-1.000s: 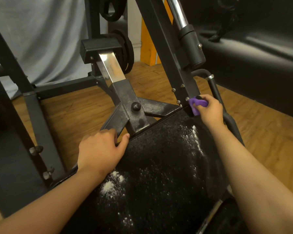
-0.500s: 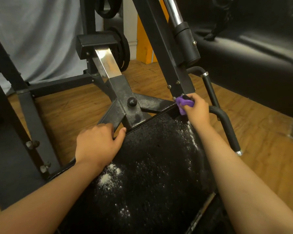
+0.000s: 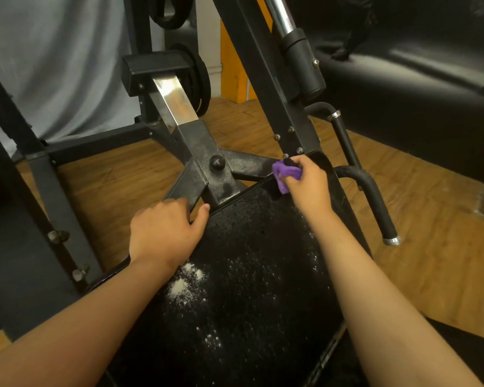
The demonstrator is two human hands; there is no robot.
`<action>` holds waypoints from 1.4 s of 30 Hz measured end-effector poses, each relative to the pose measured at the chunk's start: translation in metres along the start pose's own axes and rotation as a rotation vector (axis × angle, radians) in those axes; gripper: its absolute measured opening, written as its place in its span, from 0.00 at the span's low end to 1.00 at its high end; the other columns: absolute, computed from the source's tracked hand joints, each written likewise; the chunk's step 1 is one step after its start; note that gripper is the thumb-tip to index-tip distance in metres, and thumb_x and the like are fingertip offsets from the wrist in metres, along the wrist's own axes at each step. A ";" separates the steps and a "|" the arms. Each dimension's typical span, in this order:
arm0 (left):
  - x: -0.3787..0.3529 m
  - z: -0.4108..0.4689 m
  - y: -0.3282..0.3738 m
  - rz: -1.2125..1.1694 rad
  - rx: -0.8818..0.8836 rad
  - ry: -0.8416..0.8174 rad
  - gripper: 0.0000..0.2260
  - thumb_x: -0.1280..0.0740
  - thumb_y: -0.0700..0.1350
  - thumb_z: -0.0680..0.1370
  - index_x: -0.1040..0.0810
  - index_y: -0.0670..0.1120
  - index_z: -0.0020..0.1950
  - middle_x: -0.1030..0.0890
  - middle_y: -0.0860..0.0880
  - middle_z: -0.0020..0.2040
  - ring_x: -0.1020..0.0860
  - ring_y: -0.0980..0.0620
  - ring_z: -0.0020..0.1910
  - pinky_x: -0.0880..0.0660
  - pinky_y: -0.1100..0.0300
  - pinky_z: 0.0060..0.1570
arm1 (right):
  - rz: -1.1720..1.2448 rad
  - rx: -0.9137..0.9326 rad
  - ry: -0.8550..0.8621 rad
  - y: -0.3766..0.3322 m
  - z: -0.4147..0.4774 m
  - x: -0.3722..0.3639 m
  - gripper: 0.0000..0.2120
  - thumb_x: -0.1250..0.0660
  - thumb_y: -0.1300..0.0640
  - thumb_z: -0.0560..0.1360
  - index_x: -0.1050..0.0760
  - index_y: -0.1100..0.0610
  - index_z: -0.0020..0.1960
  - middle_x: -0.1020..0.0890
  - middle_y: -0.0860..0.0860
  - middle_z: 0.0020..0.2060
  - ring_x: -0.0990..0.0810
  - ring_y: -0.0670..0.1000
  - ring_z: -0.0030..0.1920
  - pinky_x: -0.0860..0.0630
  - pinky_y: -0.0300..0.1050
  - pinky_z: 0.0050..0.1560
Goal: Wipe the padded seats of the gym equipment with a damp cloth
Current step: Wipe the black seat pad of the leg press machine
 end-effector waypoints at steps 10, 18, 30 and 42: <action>0.001 -0.001 0.001 -0.008 0.004 0.006 0.21 0.46 0.62 0.79 0.28 0.49 0.36 0.26 0.51 0.33 0.27 0.50 0.33 0.40 0.58 0.29 | 0.117 0.097 -0.143 -0.035 -0.048 -0.028 0.16 0.26 0.46 0.69 0.25 0.52 0.52 0.21 0.46 0.45 0.22 0.42 0.45 0.25 0.34 0.43; 0.003 -0.002 0.002 -0.003 0.002 0.007 0.21 0.47 0.62 0.79 0.28 0.49 0.36 0.26 0.52 0.33 0.28 0.51 0.33 0.41 0.58 0.29 | -0.042 0.131 0.020 -0.029 -0.034 -0.020 0.12 0.37 0.45 0.78 0.26 0.54 0.47 0.23 0.49 0.43 0.25 0.46 0.42 0.31 0.37 0.42; 0.003 -0.001 0.003 0.012 0.009 -0.001 0.21 0.47 0.62 0.79 0.27 0.49 0.36 0.26 0.52 0.34 0.30 0.51 0.32 0.43 0.58 0.28 | 0.028 0.232 -0.010 -0.050 -0.069 -0.039 0.15 0.38 0.44 0.75 0.23 0.55 0.50 0.24 0.46 0.44 0.23 0.45 0.43 0.25 0.38 0.46; 0.002 -0.001 0.003 0.009 -0.002 -0.035 0.22 0.48 0.61 0.80 0.28 0.49 0.36 0.27 0.52 0.32 0.28 0.51 0.31 0.38 0.58 0.29 | -0.060 0.091 0.136 -0.034 -0.059 -0.034 0.13 0.39 0.50 0.78 0.25 0.57 0.56 0.24 0.51 0.48 0.24 0.50 0.48 0.25 0.46 0.50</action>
Point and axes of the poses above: each hand's wrist, its own z-axis towards the middle knuckle, its own x-axis out of the back of the hand, y = z × x, the point moved 6 cm from there along z, towards the middle knuckle
